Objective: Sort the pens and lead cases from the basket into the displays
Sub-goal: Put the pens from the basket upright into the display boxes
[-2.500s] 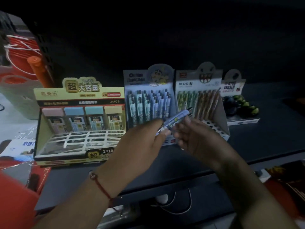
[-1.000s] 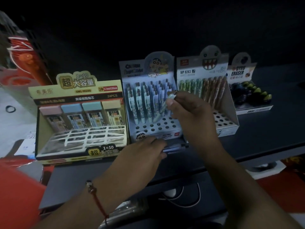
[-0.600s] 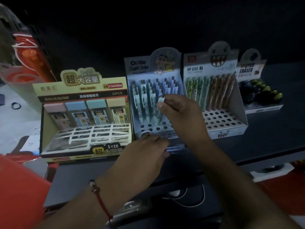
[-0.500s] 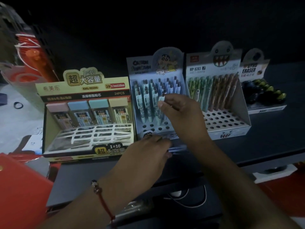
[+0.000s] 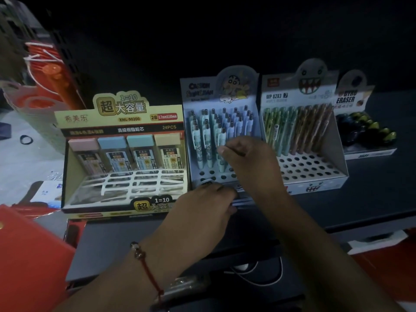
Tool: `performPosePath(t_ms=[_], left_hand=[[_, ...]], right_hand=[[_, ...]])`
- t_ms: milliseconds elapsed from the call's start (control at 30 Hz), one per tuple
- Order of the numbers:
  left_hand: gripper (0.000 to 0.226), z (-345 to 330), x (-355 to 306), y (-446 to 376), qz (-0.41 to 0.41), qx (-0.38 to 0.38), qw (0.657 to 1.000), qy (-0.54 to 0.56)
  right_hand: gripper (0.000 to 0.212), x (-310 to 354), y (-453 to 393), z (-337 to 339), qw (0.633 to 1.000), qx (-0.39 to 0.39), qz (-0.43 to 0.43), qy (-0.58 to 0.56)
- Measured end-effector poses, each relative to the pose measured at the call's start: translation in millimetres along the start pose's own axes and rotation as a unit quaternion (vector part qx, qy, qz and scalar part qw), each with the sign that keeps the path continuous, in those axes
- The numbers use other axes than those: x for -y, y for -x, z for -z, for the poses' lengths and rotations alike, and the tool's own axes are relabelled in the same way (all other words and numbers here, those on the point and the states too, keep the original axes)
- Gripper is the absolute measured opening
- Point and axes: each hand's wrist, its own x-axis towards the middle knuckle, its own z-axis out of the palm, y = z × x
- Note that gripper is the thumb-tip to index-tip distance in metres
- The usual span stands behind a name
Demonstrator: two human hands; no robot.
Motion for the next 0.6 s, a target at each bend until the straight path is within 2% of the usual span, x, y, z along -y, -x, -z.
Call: performPosePath(t_ms=[100, 300, 433, 600], left_hand=[[0.019, -0.2, 0.4, 0.6, 0.003, 0.005, 1.0, -0.001], [0.02, -1.0, -1.0, 1.4, 0.004, 0.006, 1.0, -0.004], [0.019, -0.8, 0.8, 0.5, 0.01, 0.006, 1.0, 0.008], [0.019, 1.5, -1.6, -2.0, 0.004, -0.008, 1.0, 0.009]], right_hand=[[0.018, -1.5, 2.4, 0.9, 1.0, 0.008, -0.004, 0.01], [0.009, -1.9, 7.1, 2.9, 1.0, 0.012, -0.002, 0.023], [0.016, -3.6, 15.5, 17.6, 0.999, 0.043, -0.003, 0.017], [0.01, -5.0, 31.9, 51.9, 0.996, 0.092, 0.007, -0.008]])
